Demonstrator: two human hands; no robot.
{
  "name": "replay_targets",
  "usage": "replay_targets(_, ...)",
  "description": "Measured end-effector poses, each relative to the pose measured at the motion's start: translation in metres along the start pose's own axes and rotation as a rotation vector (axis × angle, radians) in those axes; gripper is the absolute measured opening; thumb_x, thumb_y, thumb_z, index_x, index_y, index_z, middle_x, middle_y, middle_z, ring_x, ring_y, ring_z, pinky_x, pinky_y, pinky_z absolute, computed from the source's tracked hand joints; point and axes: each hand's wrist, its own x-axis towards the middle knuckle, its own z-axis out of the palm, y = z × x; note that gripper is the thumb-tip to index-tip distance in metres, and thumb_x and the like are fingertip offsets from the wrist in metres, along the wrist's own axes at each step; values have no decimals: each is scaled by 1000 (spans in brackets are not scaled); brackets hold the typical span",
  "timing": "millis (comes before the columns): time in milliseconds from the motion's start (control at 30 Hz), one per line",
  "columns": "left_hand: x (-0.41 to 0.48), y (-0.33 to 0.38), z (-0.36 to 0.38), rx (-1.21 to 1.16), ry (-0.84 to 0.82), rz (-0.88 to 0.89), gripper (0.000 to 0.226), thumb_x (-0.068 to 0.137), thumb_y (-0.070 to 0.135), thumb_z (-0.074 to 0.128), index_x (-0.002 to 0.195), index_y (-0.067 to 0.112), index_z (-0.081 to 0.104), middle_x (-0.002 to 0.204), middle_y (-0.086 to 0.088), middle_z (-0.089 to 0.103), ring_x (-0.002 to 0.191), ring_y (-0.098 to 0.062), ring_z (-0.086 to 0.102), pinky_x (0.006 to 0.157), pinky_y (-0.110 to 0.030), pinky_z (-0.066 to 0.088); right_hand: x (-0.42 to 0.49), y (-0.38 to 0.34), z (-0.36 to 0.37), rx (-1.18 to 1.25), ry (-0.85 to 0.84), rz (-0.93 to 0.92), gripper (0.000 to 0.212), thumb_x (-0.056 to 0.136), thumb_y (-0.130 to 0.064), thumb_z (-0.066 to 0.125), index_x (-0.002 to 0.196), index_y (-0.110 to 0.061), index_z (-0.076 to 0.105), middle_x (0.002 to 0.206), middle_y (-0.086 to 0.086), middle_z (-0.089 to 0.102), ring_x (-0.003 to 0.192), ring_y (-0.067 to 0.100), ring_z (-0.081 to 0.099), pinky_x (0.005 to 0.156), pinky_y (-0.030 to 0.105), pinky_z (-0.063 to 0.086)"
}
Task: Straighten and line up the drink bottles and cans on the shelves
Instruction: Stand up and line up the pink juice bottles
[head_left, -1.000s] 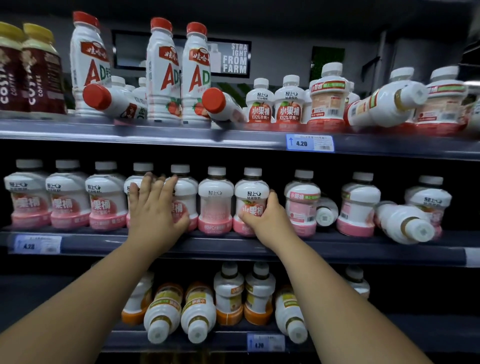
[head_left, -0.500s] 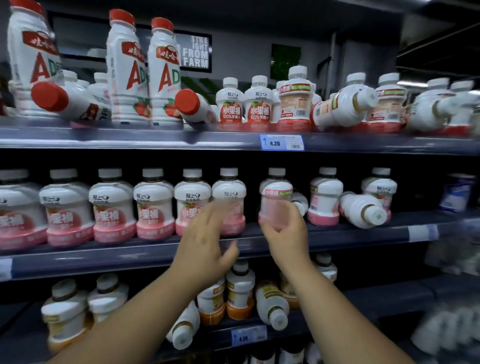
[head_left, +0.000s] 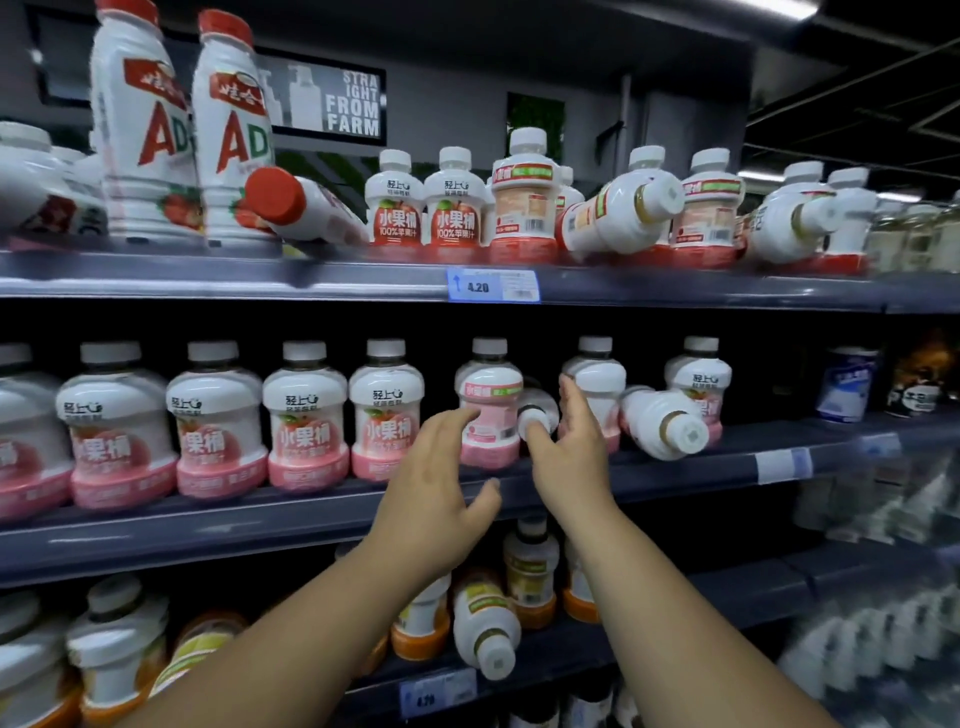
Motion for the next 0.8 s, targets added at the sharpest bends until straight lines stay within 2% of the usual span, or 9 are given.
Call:
replay_targets(67,9,5,14,14,31,-31,74,85,27,68,149,24,29,146,7,36,131,-2,34,104,-20,31,12,-2,-1,-26,-81,-8,68,96,-24,58,156,-24,27,160,-4,31,146,10,28,114,22,22)
replay_targets(233,35,15,45,66,162,-181,84,79,28,73,149,22,26,140,-3,38,123,-17,45,98,-28,41,41,3,1,-81,-324,18,84,94,-42,59,159,-19,11,164,6,19,150,18,18,115,26,17)
replay_targets(333,49,19,57,87,261,-284,87,79,33,75,150,23,25,140,-5,36,119,-25,50,91,-36,47,44,13,-7,-114,-366,-33,92,91,-44,62,159,-18,7,165,4,15,151,17,14,113,22,15)
replay_targets(467,57,16,67,146,212,-460,98,78,42,75,152,25,12,147,-9,35,120,-38,52,86,-42,46,39,26,-23,-153,-390,-105,96,91,-44,63,159,-20,1,167,3,6,152,16,7,120,29,14)
replay_targets(567,59,13,70,208,204,-483,104,76,46,77,152,25,9,145,-10,38,120,-39,53,84,-43,45,38,34,-34,-216,-380,-127,97,91,-48,61,159,-23,-3,167,2,-1,153,15,1,121,30,9)
replay_targets(633,59,11,69,236,190,-490,105,76,47,77,152,25,8,145,-9,38,119,-38,53,83,-42,45,38,39,-38,-254,-337,-129,96,91,-48,62,159,-21,1,167,4,2,153,17,3,120,29,9)
replay_targets(667,60,10,69,249,185,-487,106,76,48,77,152,26,7,145,-8,37,118,-38,54,82,-42,45,38,41,-38,-272,-290,-143,93,89,-47,64,159,-19,9,165,7,11,152,21,10,120,30,14)
replay_targets(733,60,6,67,273,177,-470,107,76,50,76,153,26,6,144,-9,36,116,-38,55,80,-41,46,41,43,-35,-314,-164,-205,78,84,-41,70,149,-15,35,147,11,39,138,30,35,111,35,31)
replay_targets(800,59,4,65,277,172,-457,107,75,52,76,152,26,5,142,-9,36,114,-38,56,80,-42,49,44,39,-30,-362,-137,-217,60,82,-39,71,133,-17,48,127,7,49,119,29,48,95,37,43)
